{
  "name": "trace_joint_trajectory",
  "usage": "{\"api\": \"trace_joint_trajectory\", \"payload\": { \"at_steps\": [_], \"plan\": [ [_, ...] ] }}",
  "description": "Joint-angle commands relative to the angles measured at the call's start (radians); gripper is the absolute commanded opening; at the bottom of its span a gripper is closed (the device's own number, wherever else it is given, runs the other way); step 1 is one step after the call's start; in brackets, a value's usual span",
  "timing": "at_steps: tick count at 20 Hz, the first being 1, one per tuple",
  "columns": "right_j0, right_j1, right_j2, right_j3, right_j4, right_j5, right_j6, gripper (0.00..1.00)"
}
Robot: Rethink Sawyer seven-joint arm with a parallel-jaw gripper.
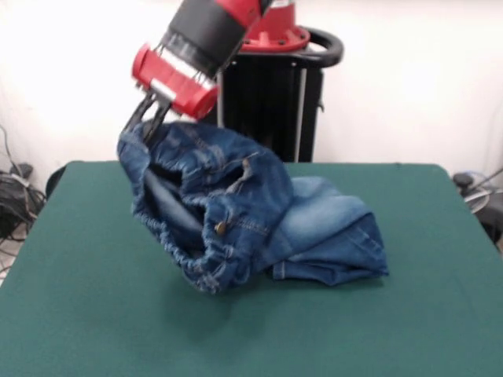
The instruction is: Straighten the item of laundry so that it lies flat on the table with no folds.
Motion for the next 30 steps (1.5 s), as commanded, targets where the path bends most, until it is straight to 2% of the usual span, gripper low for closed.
{"api": "trace_joint_trajectory", "payload": {
  "at_steps": [1, 6, 13, 18, 20, 22, 24, 26, 30],
  "plan": [
    [-0.128, 0.108, 0.184, 0.009, -0.107, -0.171, 0.062, 0.00],
    [-0.227, 0.182, 0.207, -0.037, -0.177, -0.276, 0.053, 0.00],
    [-0.412, 0.255, 0.315, -0.173, -0.379, -0.302, 0.025, 0.00],
    [-0.466, 0.319, 0.312, -0.254, -0.417, -0.349, 0.011, 0.00],
    [-0.489, 0.312, 0.334, -0.274, -0.462, -0.318, 0.017, 0.00],
    [-0.537, 0.269, 0.416, -0.273, -0.560, -0.209, 0.037, 0.00],
    [-0.609, 0.198, 0.538, -0.238, -0.659, -0.072, 0.019, 0.00],
    [-0.659, 0.153, 0.618, -0.204, -0.686, 0.012, -0.022, 0.00],
    [-0.627, 0.162, 0.582, -0.203, -0.663, -0.002, -0.017, 0.00]
  ]
}}
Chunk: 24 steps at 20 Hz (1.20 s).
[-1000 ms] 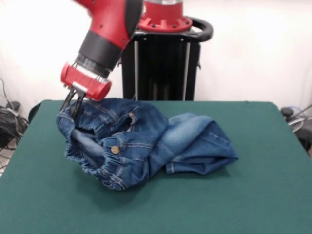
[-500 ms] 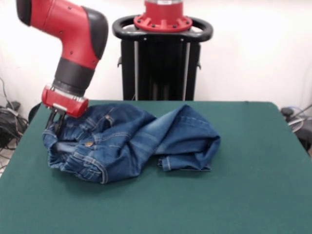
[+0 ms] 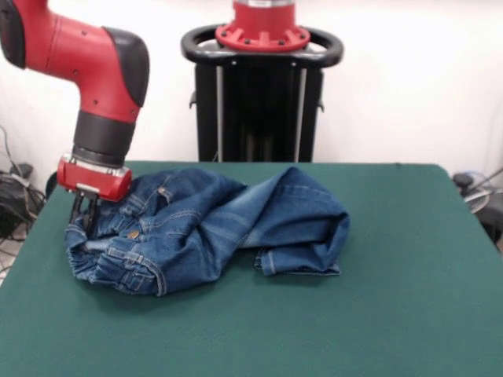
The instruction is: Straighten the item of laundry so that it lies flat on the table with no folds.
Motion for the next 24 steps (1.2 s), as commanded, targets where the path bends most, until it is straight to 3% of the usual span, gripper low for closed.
{"api": "trace_joint_trajectory", "payload": {
  "at_steps": [1, 5, 6, 9, 13, 18, 24],
  "plan": [
    [-0.005, -0.043, 0.177, -0.061, -0.055, 0.175, -0.011, 0.00],
    [0.015, -0.059, 0.160, -0.052, -0.059, 0.203, -0.028, 0.00],
    [-0.021, -0.078, 0.214, -0.036, -0.082, 0.240, -0.052, 1.00],
    [-0.159, -0.129, 0.395, 0.031, -0.075, 0.390, -0.174, 1.00],
    [-0.228, -0.285, 0.526, 0.148, 0.073, 0.590, -0.301, 1.00],
    [-0.218, -0.417, 0.594, 0.186, 0.234, 0.840, -0.367, 1.00],
    [-0.212, -0.431, 0.655, 0.195, 0.303, 0.915, -0.337, 1.00]
  ]
}}
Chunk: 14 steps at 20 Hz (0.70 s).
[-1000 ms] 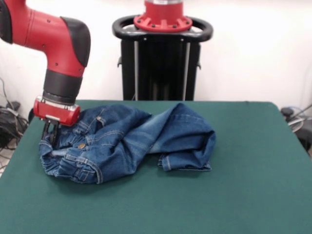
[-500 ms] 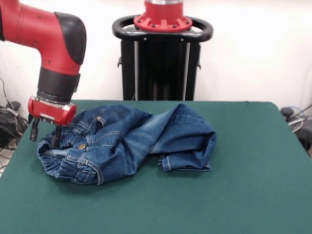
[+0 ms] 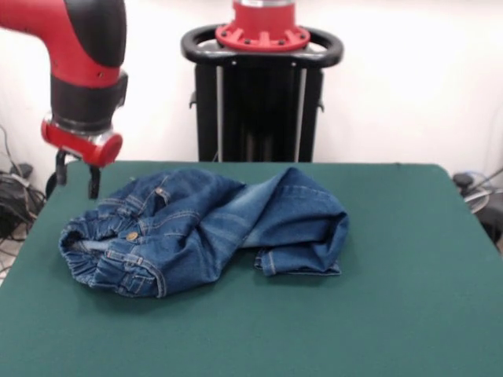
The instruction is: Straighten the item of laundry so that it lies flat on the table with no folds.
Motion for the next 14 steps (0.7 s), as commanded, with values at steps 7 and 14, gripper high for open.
{"api": "trace_joint_trajectory", "payload": {
  "at_steps": [7, 14],
  "plan": [
    [0.055, 0.079, 0.257, 0.056, 0.093, -0.101, -0.071, 1.00],
    [0.157, 0.131, 0.192, 0.018, 0.101, -0.217, 0.044, 1.00]
  ]
}}
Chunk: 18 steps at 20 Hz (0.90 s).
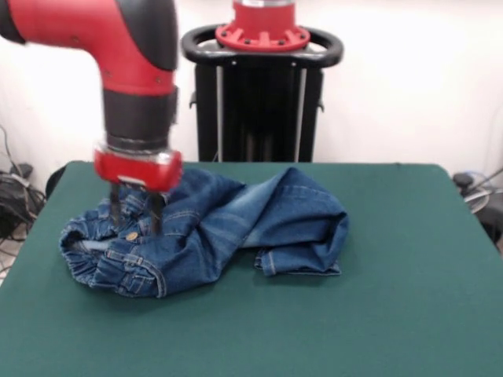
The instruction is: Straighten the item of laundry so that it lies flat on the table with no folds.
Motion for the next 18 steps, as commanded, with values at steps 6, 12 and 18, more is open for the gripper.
{"api": "trace_joint_trajectory", "payload": {
  "at_steps": [6, 12, 18],
  "plan": [
    [0.197, 0.088, 0.012, 0.039, 0.106, -0.020, 0.137, 1.00],
    [0.389, 0.004, -0.106, 0.113, 0.219, 0.019, 0.285, 1.00],
    [0.515, 0.000, -0.191, 0.112, 0.317, 0.008, 0.304, 1.00]
  ]
}}
